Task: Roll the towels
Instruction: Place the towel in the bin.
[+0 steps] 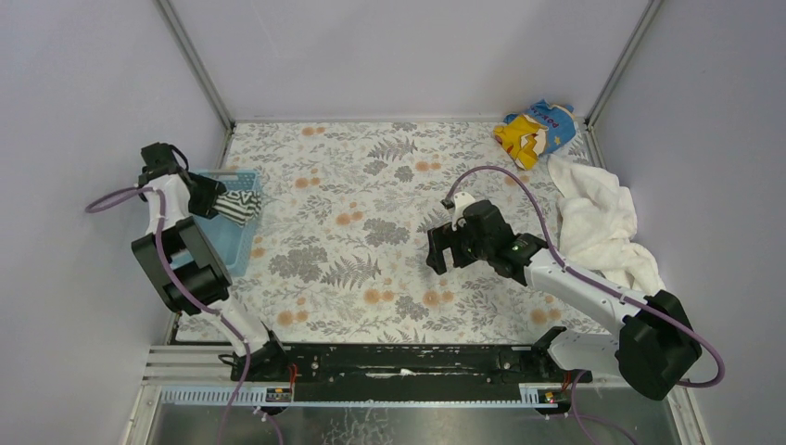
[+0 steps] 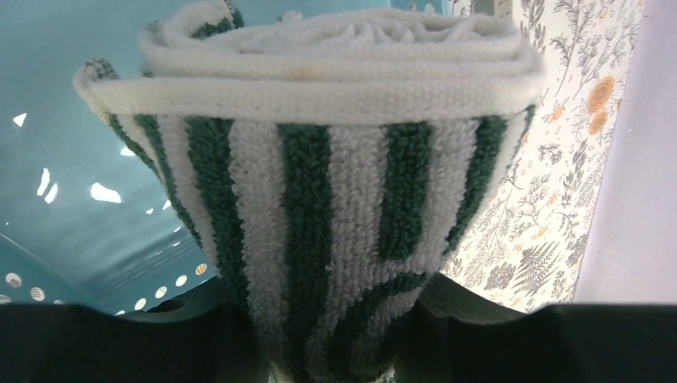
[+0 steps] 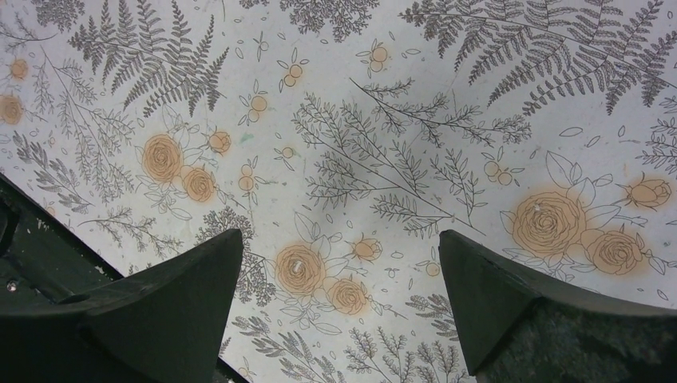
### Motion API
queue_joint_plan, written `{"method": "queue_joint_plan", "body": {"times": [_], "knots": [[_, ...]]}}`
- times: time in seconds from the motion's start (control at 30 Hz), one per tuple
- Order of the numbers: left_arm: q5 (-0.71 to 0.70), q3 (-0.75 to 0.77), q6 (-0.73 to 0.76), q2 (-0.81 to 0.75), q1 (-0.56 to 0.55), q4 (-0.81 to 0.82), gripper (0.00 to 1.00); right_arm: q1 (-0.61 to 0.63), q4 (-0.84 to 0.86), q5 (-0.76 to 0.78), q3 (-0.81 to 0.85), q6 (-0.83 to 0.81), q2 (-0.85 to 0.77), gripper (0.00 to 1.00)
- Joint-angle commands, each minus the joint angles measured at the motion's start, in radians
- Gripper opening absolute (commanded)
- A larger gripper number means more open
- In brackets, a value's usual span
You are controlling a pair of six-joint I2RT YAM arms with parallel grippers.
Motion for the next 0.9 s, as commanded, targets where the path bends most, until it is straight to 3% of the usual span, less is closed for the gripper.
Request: {"method": "queue_joint_plan", "body": {"times": [0.0, 0.23, 0.53, 0.87], "knots": [[-0.088, 0.012, 0.043, -0.084, 0.03, 0.061, 0.38, 0.005, 0.051, -0.028, 0.041, -0.015, -0.002, 1.0], [-0.177, 0.023, 0.055, -0.142, 0.024, 0.059, 0.39, 0.004, 0.064, -0.045, 0.044, -0.027, 0.008, 1.0], [-0.17, -0.079, -0.001, -0.049, 0.017, 0.052, 0.38, 0.005, 0.079, -0.06, 0.028, -0.035, 0.003, 0.99], [-0.13, -0.114, -0.092, -0.044, -0.104, 0.057, 0.38, 0.004, 0.073, -0.045, 0.018, -0.035, -0.021, 0.99]]}}
